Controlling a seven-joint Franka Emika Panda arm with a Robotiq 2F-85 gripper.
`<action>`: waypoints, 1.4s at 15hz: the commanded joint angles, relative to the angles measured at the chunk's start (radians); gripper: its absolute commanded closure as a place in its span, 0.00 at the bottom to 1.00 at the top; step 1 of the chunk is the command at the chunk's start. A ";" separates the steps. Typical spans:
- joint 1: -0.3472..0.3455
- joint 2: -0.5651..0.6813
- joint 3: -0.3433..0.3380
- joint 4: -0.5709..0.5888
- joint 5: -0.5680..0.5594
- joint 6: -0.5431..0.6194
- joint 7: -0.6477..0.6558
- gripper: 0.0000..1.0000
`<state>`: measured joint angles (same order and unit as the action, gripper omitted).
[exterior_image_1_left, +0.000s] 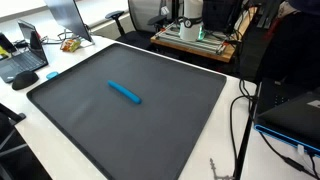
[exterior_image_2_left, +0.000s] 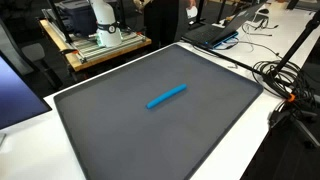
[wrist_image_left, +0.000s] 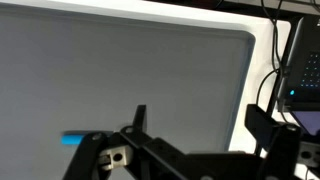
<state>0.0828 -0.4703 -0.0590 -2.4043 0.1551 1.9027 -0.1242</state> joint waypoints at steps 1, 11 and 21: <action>-0.015 0.001 0.013 0.002 0.006 -0.003 -0.005 0.00; -0.015 0.001 0.013 0.002 0.006 -0.003 -0.005 0.00; 0.163 -0.040 0.143 0.051 0.050 -0.010 -0.144 0.00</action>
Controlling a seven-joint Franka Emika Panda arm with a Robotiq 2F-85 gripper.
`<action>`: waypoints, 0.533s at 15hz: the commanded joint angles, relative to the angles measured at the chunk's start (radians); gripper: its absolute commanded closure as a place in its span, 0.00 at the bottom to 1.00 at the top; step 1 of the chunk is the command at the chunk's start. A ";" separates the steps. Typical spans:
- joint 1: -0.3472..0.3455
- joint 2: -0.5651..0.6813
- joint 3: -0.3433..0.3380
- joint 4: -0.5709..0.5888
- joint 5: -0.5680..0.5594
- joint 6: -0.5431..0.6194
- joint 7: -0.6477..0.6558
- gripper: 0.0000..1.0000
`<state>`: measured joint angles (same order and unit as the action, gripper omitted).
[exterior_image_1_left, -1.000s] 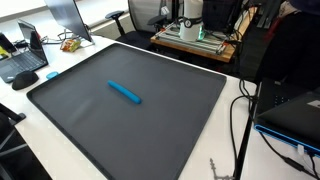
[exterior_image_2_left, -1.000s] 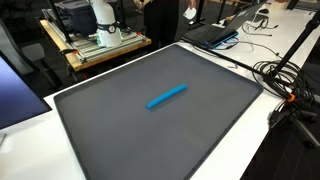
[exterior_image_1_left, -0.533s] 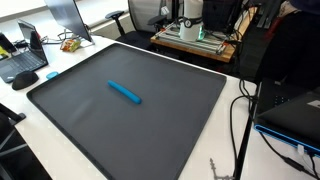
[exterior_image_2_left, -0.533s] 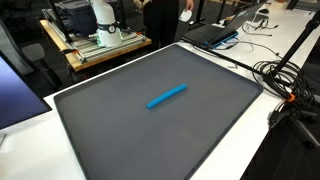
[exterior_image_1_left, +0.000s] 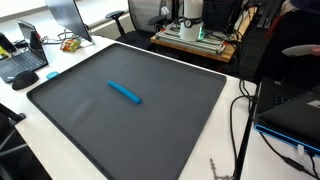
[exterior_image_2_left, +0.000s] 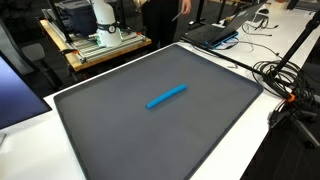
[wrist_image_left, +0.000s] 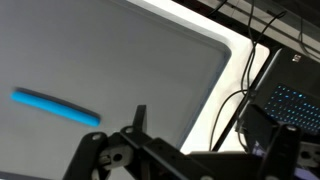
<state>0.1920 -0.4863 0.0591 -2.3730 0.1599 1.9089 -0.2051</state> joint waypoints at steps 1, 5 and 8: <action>0.083 -0.030 0.033 0.024 0.066 -0.017 -0.084 0.00; 0.163 -0.045 0.047 0.027 0.135 -0.023 -0.157 0.00; 0.202 -0.049 0.037 0.026 0.197 -0.026 -0.225 0.00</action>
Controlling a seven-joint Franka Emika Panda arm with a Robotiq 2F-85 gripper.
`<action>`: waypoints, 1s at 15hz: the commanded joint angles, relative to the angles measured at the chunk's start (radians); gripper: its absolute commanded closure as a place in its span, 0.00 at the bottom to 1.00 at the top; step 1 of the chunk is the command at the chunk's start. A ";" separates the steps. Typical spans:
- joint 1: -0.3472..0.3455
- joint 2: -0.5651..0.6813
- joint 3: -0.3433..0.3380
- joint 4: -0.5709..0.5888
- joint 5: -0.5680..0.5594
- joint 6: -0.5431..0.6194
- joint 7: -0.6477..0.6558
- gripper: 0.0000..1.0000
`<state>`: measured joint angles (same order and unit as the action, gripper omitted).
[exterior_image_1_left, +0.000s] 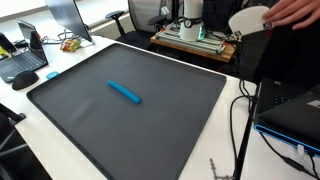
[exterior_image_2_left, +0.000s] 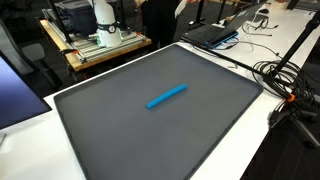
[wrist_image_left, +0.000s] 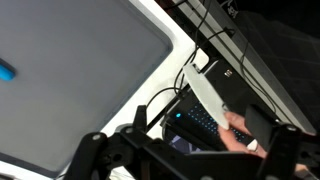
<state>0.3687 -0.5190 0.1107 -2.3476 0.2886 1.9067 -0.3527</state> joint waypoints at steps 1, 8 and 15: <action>0.031 -0.013 -0.017 0.003 0.086 -0.029 -0.095 0.00; 0.025 0.004 -0.024 0.016 0.122 -0.052 -0.161 0.32; 0.019 0.005 -0.017 0.017 0.117 -0.050 -0.152 0.83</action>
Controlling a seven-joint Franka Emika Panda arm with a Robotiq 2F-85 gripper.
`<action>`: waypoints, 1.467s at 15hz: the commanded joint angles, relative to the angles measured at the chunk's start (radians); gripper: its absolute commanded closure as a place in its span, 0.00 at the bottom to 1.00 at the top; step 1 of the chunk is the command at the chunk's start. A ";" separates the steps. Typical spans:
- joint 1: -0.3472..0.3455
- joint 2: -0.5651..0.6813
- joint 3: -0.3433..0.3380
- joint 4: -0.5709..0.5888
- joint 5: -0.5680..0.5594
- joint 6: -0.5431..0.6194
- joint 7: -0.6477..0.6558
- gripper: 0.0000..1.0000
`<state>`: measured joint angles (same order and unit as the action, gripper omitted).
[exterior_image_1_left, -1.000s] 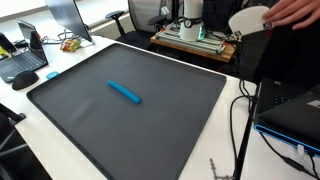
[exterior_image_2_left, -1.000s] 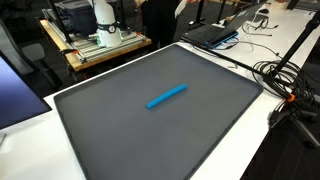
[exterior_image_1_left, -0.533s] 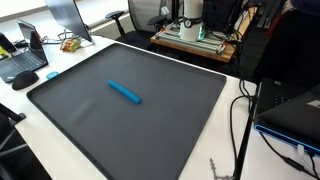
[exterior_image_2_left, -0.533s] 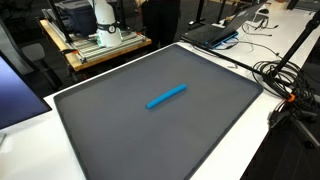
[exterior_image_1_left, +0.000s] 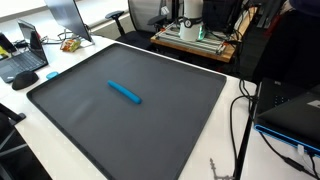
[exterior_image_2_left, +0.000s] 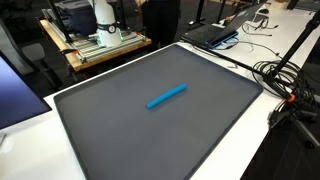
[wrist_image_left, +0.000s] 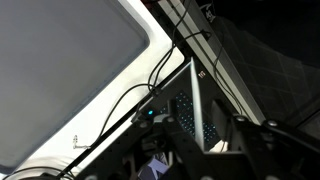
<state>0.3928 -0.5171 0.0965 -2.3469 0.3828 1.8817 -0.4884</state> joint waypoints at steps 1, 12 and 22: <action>-0.005 0.004 -0.004 0.016 0.023 -0.024 -0.020 0.91; -0.092 0.026 -0.006 0.013 -0.031 -0.002 0.114 0.99; -0.328 0.210 -0.010 0.105 -0.290 0.195 0.431 0.99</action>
<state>0.0887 -0.3868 0.0451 -2.3138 0.1768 2.0408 -0.1931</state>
